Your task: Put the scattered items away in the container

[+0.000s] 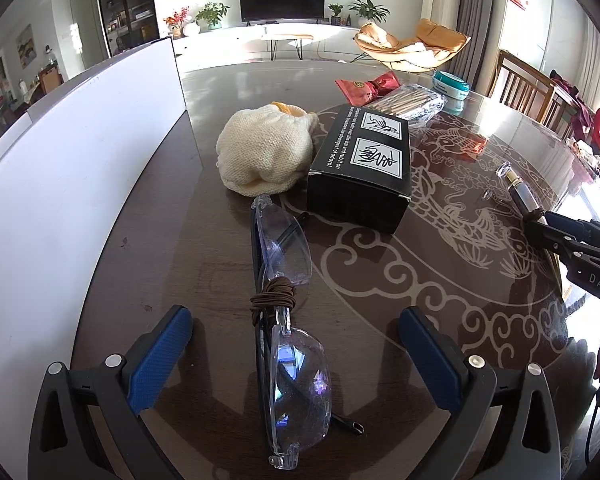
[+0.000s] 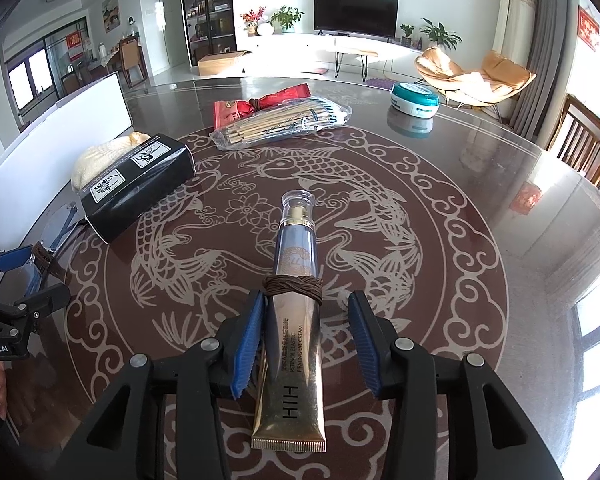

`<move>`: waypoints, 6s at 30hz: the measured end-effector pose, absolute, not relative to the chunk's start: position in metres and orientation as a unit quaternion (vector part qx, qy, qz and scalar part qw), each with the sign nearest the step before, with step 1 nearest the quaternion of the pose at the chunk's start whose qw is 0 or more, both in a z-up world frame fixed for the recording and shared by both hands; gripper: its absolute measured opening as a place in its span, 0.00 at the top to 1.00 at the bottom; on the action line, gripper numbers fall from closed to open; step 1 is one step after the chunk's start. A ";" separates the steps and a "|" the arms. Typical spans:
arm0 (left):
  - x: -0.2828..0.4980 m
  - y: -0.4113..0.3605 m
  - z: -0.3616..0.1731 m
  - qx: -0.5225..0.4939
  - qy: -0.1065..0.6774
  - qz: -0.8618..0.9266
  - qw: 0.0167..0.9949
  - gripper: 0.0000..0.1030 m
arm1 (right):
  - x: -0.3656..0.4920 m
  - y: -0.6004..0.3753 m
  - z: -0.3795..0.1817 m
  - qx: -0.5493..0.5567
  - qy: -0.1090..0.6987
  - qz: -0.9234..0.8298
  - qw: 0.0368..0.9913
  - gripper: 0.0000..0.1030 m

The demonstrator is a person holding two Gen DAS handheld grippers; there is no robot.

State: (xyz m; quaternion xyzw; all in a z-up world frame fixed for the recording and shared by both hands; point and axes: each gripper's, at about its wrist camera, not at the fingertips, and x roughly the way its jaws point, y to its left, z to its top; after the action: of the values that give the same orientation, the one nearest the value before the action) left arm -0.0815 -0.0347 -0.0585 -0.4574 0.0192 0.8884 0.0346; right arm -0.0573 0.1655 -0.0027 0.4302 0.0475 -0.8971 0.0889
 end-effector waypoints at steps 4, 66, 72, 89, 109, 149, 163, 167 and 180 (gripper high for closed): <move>-0.082 -0.035 -0.059 -0.457 0.019 0.888 0.035 0.00 | -0.058 0.165 -0.003 0.432 0.047 -0.896 0.091 0.47; -0.035 -0.055 -0.045 -0.439 -0.035 0.892 0.102 0.75 | -0.041 0.149 0.006 0.449 0.009 -0.875 0.183 0.71; -0.012 -0.057 -0.043 -0.425 -0.033 0.899 0.104 0.75 | -0.007 0.156 0.015 0.434 -0.015 -0.881 0.185 0.71; 0.006 -0.046 -0.022 -0.408 -0.072 0.903 0.115 0.75 | 0.015 0.132 0.032 0.418 -0.031 -0.883 0.214 0.71; 0.035 -0.208 0.084 -0.346 -0.106 0.932 0.018 0.75 | -0.024 0.057 0.175 0.392 0.171 -0.865 0.262 0.71; 0.082 -0.288 0.092 -0.344 -0.107 0.932 -0.047 0.75 | -0.041 -0.156 0.005 0.590 0.293 -0.636 0.401 0.56; 0.093 -0.327 0.082 -0.348 -0.127 0.925 -0.087 0.75 | -0.069 -0.126 0.135 0.503 0.184 -0.731 0.423 0.70; 0.096 -0.333 0.089 -0.340 -0.124 0.927 -0.100 0.75 | -0.050 -0.162 0.194 0.457 0.148 -0.738 0.474 0.70; 0.105 -0.331 0.094 -0.330 -0.116 0.931 -0.103 0.75 | 0.010 -0.238 0.189 0.474 0.166 -0.682 0.532 0.70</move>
State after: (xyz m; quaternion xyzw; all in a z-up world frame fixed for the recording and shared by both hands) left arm 0.1047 -0.3305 0.0945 -0.3304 -0.1158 0.9310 -0.1028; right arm 0.0096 -0.2382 0.1889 0.4743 0.1655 -0.6816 0.5320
